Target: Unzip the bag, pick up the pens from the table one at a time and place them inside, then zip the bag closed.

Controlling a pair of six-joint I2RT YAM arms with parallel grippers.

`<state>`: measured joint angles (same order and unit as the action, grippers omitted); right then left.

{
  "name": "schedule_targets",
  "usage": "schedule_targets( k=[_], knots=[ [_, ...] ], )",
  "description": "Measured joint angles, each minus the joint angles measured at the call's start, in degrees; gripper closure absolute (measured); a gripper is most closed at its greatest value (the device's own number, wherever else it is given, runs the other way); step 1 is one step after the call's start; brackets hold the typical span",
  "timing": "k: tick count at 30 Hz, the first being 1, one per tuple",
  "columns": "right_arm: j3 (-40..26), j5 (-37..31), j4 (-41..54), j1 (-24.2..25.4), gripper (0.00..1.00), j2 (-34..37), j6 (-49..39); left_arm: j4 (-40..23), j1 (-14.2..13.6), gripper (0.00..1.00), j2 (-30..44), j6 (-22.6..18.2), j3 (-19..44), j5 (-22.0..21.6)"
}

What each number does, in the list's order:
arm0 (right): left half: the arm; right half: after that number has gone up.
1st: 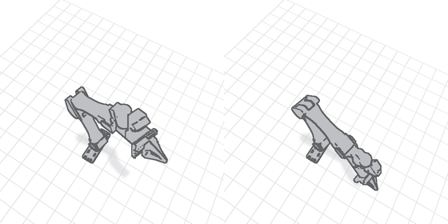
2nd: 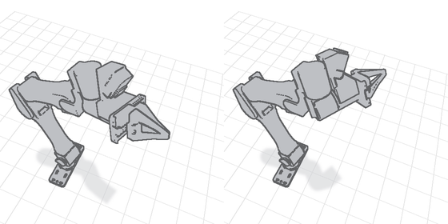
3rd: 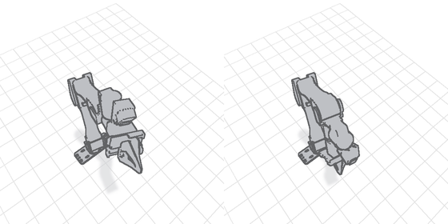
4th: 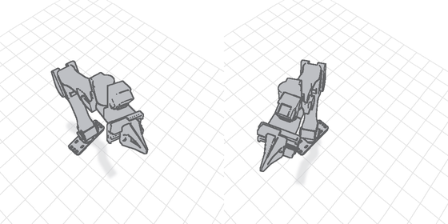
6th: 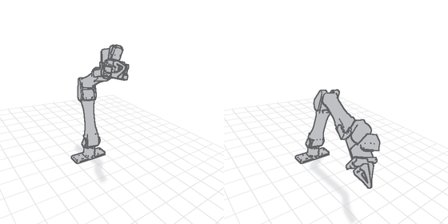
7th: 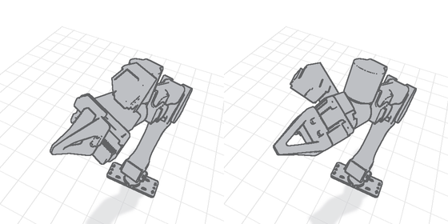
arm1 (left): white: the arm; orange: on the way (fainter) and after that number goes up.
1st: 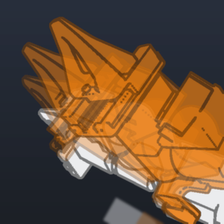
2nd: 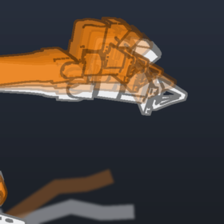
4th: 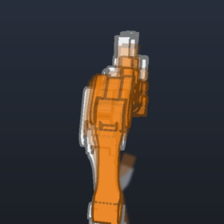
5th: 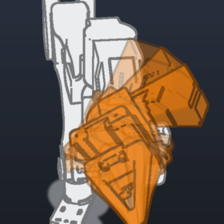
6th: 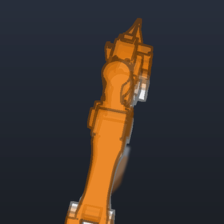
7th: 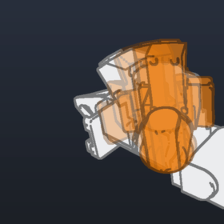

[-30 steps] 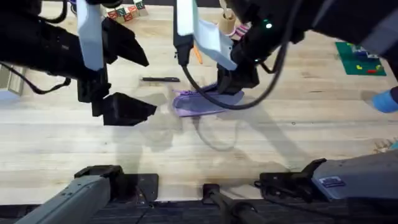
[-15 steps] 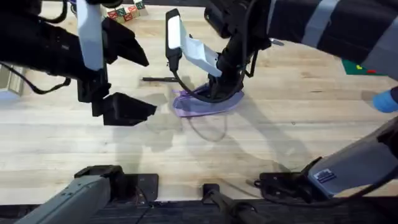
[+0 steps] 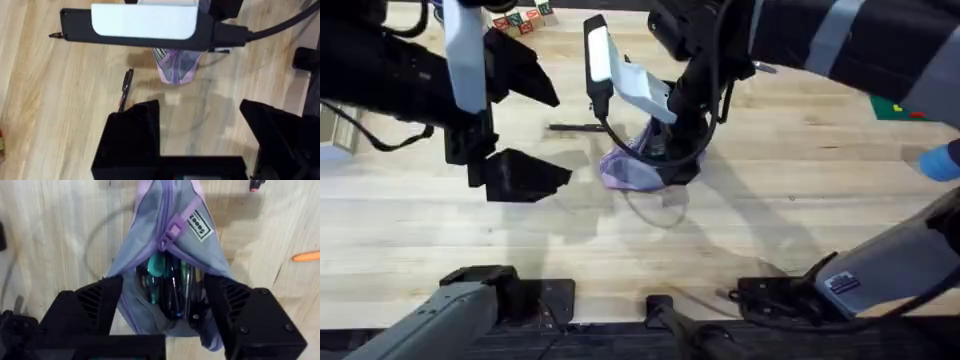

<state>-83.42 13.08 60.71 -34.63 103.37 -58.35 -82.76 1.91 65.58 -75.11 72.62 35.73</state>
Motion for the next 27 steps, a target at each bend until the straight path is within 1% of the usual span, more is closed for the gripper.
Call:
schedule_targets(
  k=[15, 20, 27],
  knots=[
    [0.0, 0.0, 0.5, 0.0, 0.005, 0.0, 0.2, 0.1, 0.0, 0.006, 0.0, 0.0, 0.0, 0.0],
    [0.0, 0.0, 1.3, 0.0, 0.006, 0.0, 5.3, 0.8, 0.0, 0.007, 0.0, 0.0, 0.0, 0.0],
    [0.0, -0.1, 3.1, 0.0, 0.006, -0.9, 10.3, 5.7, 0.0, 0.007, 0.0, 0.0, 0.0, 0.0]
  ],
)
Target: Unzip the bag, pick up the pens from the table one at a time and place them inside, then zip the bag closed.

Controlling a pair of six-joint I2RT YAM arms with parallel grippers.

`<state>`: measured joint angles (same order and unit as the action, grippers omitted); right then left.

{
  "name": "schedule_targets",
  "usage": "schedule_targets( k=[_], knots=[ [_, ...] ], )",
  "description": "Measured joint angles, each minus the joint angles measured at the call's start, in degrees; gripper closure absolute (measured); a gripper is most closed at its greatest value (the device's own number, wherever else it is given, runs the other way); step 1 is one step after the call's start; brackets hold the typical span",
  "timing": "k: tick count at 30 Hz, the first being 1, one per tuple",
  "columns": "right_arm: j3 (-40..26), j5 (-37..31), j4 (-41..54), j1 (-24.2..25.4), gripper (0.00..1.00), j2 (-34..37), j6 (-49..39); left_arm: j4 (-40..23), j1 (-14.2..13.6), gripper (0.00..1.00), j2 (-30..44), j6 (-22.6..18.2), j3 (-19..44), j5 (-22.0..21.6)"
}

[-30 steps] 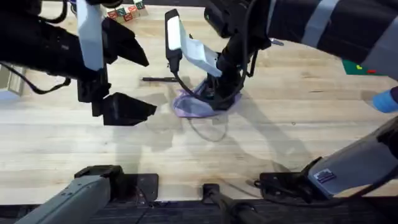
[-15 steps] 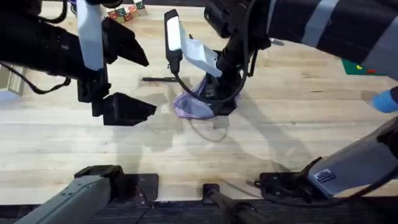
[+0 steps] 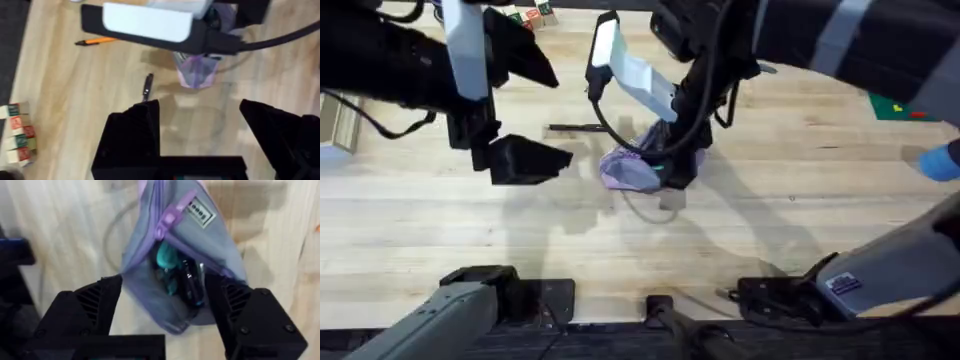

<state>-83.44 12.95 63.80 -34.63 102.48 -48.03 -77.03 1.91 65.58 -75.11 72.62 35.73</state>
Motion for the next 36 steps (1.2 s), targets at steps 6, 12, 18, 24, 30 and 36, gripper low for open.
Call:
schedule_targets(
  k=[6, 12, 18, 24, 30, 36],
  knots=[
    [0.0, 0.4, 3.1, 0.0, 0.005, -7.2, 2.0, 4.0, 0.0, 0.009, 0.4, 0.0, 0.0, 0.0],
    [0.0, 0.4, 5.1, 0.0, 0.006, -15.6, 2.6, 6.8, 0.0, 0.008, 4.9, 0.0, 0.0, 0.0],
    [0.0, 0.4, 7.5, 0.0, 0.006, -21.7, 2.7, 11.2, 0.0, 0.008, 12.0, 0.0, 0.0, -3.1],
    [0.0, 0.4, 8.1, 0.0, 0.006, -24.7, 7.8, 12.7, 0.0, 0.007, 17.5, 0.0, 0.0, -9.6],
    [0.0, 0.5, 8.1, 0.0, 0.006, -25.0, 18.4, 12.8, 0.0, 0.007, 20.8, 0.0, 0.0, -11.8],
    [0.0, 0.9, 8.0, 0.0, 0.005, -25.0, 25.4, 13.7, 0.0, 0.007, 23.0, 0.0, 0.0, -12.3]
  ],
)
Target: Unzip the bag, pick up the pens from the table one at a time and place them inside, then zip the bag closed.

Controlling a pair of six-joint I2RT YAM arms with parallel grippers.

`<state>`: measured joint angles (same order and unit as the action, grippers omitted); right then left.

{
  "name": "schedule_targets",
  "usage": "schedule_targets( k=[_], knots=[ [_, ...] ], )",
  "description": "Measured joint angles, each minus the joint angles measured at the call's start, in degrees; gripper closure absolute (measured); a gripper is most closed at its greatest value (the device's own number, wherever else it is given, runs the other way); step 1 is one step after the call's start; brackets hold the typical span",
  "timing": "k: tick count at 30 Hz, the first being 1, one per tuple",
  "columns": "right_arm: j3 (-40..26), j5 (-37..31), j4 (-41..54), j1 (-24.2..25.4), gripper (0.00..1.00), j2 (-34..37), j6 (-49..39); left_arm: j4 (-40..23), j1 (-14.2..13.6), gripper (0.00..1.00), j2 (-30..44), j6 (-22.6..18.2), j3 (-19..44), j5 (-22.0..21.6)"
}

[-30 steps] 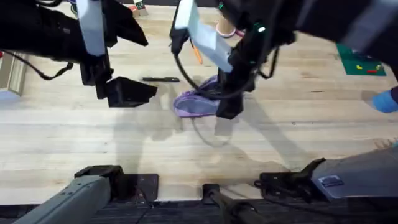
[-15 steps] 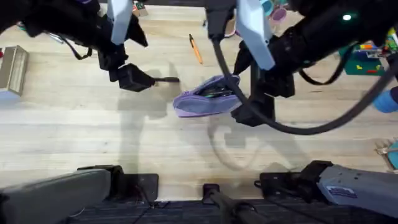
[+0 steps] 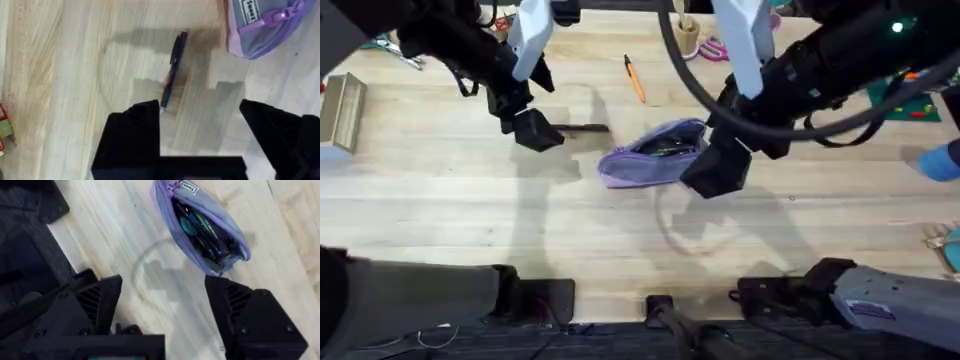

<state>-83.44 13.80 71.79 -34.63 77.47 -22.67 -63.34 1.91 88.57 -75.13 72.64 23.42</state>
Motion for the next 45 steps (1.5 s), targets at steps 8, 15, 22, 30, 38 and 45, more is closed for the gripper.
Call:
schedule_targets(
  k=[8, 15, 22, 30, 38, 45],
  knots=[
    [-1.8, 0.0, 0.1, 0.0, 0.005, 0.0, 7.0, 4.3, 0.0, 0.008, 2.5, 0.0, 0.0, -0.4],
    [-4.9, 0.1, 0.0, 0.0, 0.006, -3.3, 8.8, 6.6, 0.0, 0.007, 5.6, 0.0, 0.0, -0.6],
    [-5.7, 0.2, 0.0, 0.0, 0.005, -5.6, 9.0, 9.5, 0.0, 0.008, 8.6, 0.0, 0.0, -0.8],
    [-5.7, 0.2, 0.0, 0.0, 0.005, -5.6, 9.0, 12.4, -2.0, 0.007, 11.1, 0.0, 0.1, -5.3],
    [-5.7, -0.1, 0.0, 0.0, 0.005, -5.6, 9.2, 12.7, -7.1, 0.006, 14.3, 0.0, 0.1, -12.8],
    [-5.7, -1.1, -0.1, 0.0, 0.006, -5.6, 9.2, 10.6, -7.6, 0.006, 18.1, 0.0, 0.2, -15.5]
  ],
)
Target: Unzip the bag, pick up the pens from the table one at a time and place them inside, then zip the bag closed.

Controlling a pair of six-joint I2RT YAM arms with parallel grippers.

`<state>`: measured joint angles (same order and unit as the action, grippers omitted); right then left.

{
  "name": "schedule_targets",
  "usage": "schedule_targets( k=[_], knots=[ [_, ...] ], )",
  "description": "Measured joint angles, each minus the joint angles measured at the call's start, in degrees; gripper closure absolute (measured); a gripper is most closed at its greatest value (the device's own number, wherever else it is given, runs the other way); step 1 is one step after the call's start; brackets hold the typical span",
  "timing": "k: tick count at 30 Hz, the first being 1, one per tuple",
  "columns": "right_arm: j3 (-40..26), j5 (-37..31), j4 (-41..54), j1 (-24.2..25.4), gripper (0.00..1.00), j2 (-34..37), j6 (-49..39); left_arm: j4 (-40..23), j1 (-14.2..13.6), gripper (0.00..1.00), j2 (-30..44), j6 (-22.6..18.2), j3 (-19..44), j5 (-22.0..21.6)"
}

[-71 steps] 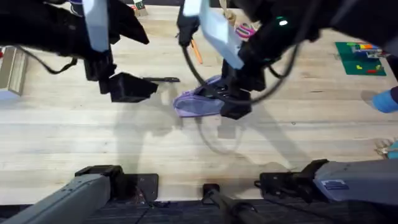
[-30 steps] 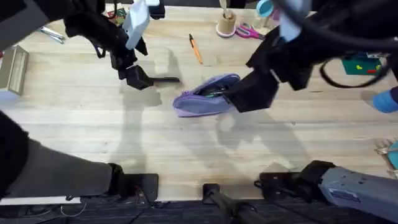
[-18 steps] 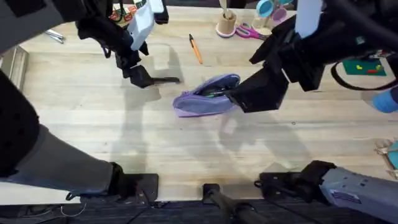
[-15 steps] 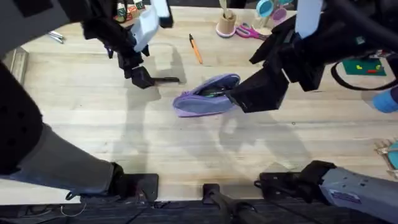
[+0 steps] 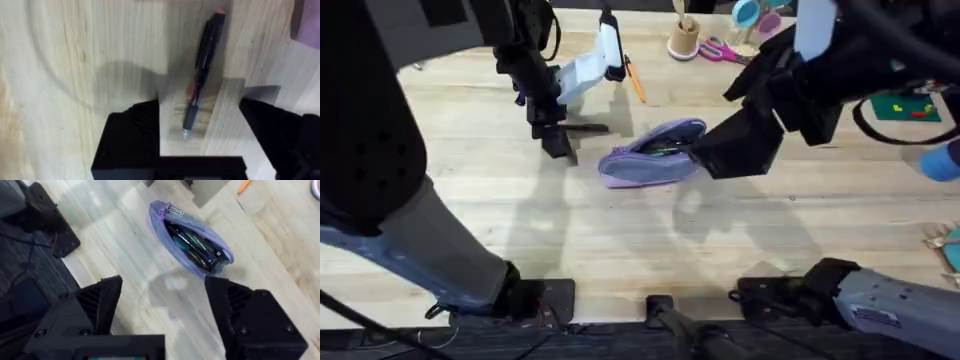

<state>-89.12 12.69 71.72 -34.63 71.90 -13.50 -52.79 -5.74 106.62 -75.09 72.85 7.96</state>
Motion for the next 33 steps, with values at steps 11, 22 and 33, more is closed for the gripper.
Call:
schedule_targets(
  k=[11, 22, 33],
  knots=[
    [0.0, -1.8, -2.1, 0.0, 0.005, 0.0, 0.0, -0.9, 0.0, 0.014, 0.4, 0.0, 0.5, -0.4],
    [0.0, -2.2, -2.6, 0.0, 0.005, 0.0, 0.5, -2.0, -0.1, 0.945, 0.4, -0.1, 0.6, -0.1],
    [-0.2, -3.3, -5.5, 0.0, 0.005, -7.7, 3.1, -1.9, 0.0, 0.961, 0.7, 2.3, 1.5, 0.8]
  ],
)
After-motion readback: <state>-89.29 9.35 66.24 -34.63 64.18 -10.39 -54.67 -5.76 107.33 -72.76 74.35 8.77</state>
